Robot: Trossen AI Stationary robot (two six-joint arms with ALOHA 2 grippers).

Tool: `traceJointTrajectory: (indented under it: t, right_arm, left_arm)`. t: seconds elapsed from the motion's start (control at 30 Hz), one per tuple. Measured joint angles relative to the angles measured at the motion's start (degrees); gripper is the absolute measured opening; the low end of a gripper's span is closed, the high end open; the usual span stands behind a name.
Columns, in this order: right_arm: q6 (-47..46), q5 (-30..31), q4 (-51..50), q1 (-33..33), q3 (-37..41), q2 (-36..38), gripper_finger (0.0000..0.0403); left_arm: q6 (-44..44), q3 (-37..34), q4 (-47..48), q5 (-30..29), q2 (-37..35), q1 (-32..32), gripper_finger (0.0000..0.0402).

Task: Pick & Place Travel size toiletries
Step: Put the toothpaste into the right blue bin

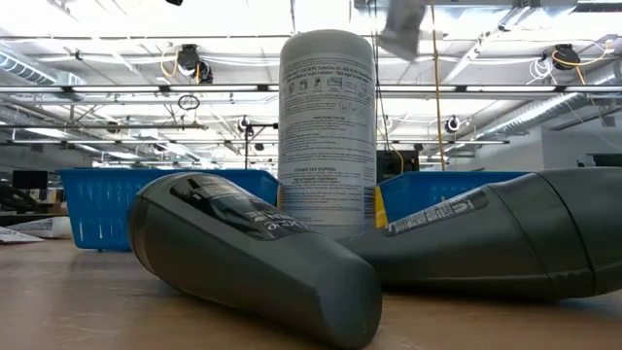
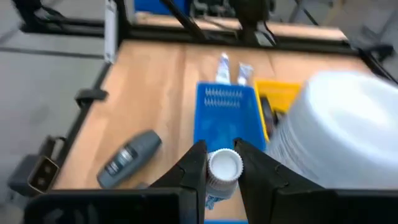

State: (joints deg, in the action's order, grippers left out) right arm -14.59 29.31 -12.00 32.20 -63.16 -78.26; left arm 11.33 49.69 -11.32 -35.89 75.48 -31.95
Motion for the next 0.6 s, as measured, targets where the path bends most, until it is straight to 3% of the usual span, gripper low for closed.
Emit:
traceJointTrajectory:
  t: [0.17,0.6]
  right_arm:
    - [-7.06,5.40,-5.35,2.68,1.71,0.00,0.0056]
    - [-23.60,15.20,-4.99,5.45,13.80,0.00,0.0056]
  left_arm:
    - [2.95,0.00,2.26,0.03,0.00,-1.10,0.0187]
    - [13.54,0.00,11.79,0.05,0.00,-2.25,0.0173]
